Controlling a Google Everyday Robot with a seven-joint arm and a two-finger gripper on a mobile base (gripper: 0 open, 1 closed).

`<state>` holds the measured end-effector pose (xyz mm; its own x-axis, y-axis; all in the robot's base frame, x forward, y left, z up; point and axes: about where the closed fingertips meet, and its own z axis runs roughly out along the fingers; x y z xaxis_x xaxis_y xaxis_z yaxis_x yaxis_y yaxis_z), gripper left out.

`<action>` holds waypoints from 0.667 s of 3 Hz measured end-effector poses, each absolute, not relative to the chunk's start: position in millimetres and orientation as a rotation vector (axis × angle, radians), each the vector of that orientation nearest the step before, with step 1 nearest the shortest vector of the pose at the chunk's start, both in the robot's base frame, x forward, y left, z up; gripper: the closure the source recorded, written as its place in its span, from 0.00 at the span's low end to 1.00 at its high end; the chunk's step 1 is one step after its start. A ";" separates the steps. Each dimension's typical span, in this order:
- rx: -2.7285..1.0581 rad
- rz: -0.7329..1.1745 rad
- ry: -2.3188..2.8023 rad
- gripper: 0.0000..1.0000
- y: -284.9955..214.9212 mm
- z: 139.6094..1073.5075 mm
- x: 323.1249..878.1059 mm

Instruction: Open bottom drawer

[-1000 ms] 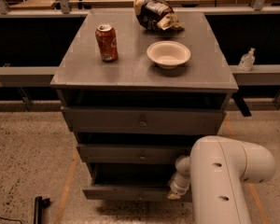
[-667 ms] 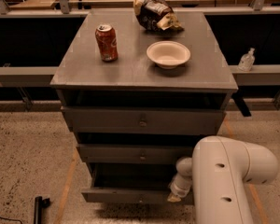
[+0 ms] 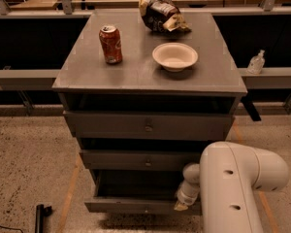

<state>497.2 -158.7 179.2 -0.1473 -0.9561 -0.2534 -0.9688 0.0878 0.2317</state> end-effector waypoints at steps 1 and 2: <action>-2.006 0.600 2.310 1.00 -153.2 181.1 481.9; -2.006 0.600 2.310 1.00 -153.3 181.1 482.0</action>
Offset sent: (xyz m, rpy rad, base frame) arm -0.1671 0.0609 0.0215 0.1950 0.4168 -0.1627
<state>482.0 -153.3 181.1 -0.1717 -0.9487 -0.2653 -0.9579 0.0978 0.2699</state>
